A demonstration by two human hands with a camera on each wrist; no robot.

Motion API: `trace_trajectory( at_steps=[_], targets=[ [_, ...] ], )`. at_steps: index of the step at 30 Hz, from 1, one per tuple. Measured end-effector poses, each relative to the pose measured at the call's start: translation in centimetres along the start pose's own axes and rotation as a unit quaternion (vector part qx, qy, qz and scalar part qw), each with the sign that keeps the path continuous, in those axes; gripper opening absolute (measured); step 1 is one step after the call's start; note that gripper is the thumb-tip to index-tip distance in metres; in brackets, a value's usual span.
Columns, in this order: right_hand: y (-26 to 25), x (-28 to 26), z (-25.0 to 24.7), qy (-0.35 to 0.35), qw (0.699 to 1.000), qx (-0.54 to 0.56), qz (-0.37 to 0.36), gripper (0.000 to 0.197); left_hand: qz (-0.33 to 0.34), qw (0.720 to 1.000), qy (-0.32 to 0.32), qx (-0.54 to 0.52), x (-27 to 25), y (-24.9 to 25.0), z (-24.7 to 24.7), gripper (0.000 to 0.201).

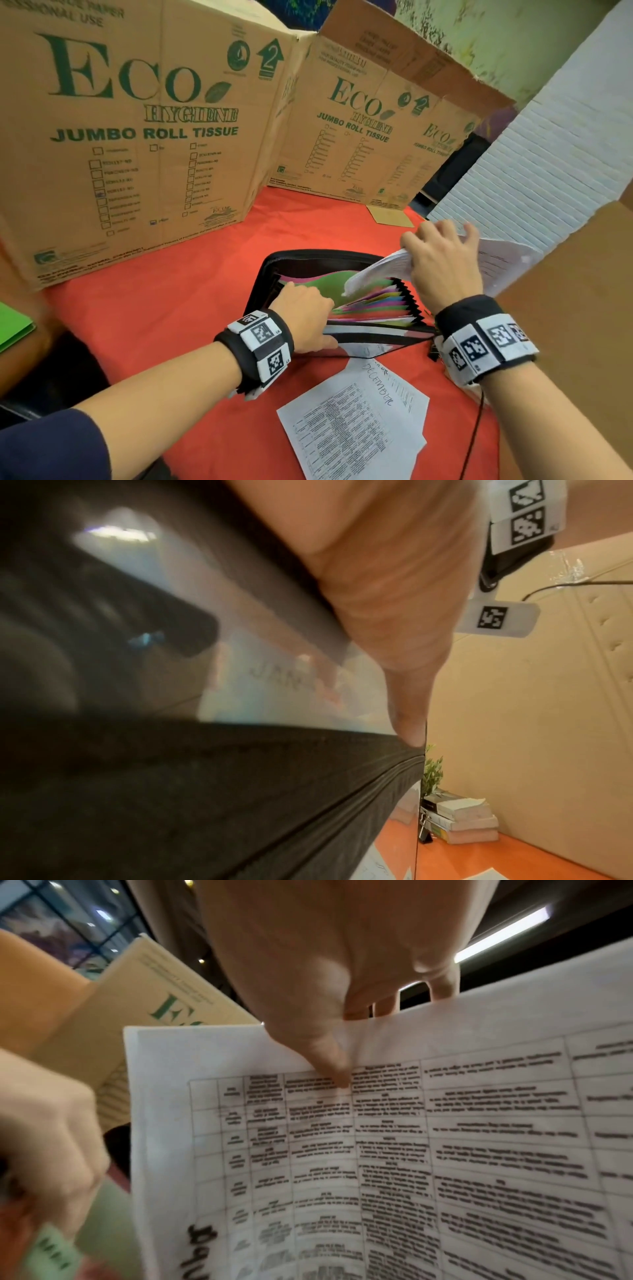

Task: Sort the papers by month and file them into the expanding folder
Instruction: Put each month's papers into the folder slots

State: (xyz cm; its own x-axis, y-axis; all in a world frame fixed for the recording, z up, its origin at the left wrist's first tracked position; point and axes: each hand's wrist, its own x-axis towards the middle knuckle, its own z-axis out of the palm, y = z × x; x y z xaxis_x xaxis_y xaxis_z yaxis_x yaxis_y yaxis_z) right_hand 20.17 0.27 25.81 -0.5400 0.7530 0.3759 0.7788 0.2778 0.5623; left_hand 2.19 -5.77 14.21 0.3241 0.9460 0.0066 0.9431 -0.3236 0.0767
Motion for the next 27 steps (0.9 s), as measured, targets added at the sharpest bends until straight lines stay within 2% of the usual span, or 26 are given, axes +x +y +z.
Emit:
trace_trajectory(
  at_steps=[5, 8, 10, 13, 15, 17, 22, 25, 27],
  targets=[
    [-3.9, 2.5, 0.6, -0.049, 0.995, 0.043, -0.069, 0.028, -0.003, 1.000, 0.013, -0.008, -0.8, 0.4, -0.4, 0.047],
    [-5.1, 4.1, 1.1, -0.077, 0.991, 0.075, -0.078, 0.031, 0.002, 1.000, 0.017, 0.004, -1.3, 0.8, -0.4, 0.047],
    [-5.4, 5.1, 1.3, -0.065, 0.990, 0.100, -0.079, 0.028, 0.014, 1.000, 0.019, 0.010, -1.6, 1.0, -0.3, 0.048],
    [-6.1, 6.2, 1.2, -0.037, 0.971, 0.213, -0.102, 0.023, 0.040, 0.999, 0.021, 0.012, -1.9, 0.9, -0.1, 0.049],
    [-6.9, 6.4, 1.4, -0.073, 0.956, 0.259, -0.119, 0.021, 0.050, 0.998, 0.024, 0.009, -1.9, 0.9, 0.0, 0.049],
    [-7.1, 6.4, 1.9, -0.140, 0.951, 0.252, -0.109, 0.016, 0.046, 0.999, 0.024, 0.001, -1.9, 0.8, 0.0, 0.049],
    [-6.7, 4.7, 4.1, -0.332, 0.925, 0.177, -0.057, 0.023, 0.026, 0.999, 0.038, -0.009, -1.5, -0.1, 0.0, 0.048],
    [-6.2, 3.1, 6.4, -0.353, 0.913, 0.203, -0.032, 0.036, 0.024, 0.999, 0.043, -0.004, -1.2, -0.2, 0.3, 0.050],
    [-5.6, 2.8, 7.1, -0.301, 0.916, 0.265, -0.012, 0.046, 0.018, 0.999, 0.042, -0.017, -1.0, -0.2, 0.4, 0.050]
  ],
)
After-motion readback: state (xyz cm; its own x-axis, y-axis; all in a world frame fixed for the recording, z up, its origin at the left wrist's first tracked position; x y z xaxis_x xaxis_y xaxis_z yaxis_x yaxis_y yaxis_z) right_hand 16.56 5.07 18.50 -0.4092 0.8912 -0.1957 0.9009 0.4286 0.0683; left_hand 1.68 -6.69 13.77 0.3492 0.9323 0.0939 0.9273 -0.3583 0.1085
